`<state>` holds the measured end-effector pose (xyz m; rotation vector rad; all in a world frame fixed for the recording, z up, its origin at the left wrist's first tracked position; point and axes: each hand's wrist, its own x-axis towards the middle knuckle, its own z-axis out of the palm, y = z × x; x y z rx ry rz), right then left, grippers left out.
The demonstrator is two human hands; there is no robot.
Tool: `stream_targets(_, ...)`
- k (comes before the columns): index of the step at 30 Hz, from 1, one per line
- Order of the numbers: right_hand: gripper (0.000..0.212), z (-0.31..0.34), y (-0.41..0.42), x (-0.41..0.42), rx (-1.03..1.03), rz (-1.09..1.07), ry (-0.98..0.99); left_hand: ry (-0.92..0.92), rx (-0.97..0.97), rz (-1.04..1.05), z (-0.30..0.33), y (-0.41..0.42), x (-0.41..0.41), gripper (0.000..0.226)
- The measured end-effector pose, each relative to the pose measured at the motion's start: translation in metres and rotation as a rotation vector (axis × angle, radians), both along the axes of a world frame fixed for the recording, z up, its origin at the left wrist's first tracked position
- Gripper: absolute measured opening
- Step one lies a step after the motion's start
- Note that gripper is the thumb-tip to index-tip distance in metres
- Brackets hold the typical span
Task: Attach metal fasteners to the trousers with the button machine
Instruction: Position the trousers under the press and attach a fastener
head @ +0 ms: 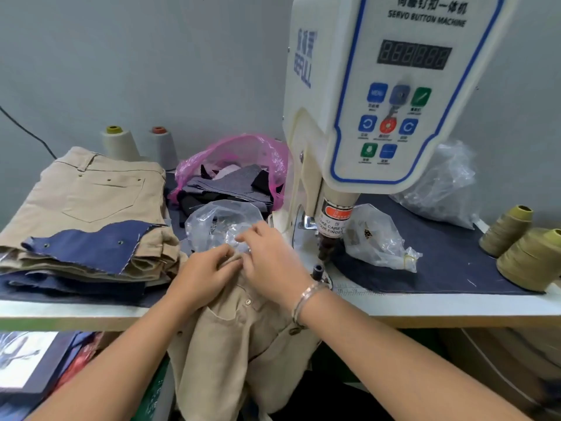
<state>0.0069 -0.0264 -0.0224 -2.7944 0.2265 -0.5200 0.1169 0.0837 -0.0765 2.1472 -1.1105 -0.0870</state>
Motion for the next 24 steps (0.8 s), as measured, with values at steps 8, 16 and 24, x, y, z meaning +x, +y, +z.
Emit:
stream_targets(8,0.028,-0.001,-0.012,0.108,-0.223,-0.134,0.198,0.073,-0.064,0.003,-0.003,0.001,0.002,0.019)
stream_targets(16,0.025,-0.015,-0.006,0.131,-0.308,-0.132,0.337,0.024,0.031,0.042,-0.005,-0.003,0.006,0.038)
stream_targets(24,0.026,-0.020,-0.005,0.135,-0.441,-0.068,0.262,0.043,0.105,0.081,-0.006,-0.005,0.008,0.036)
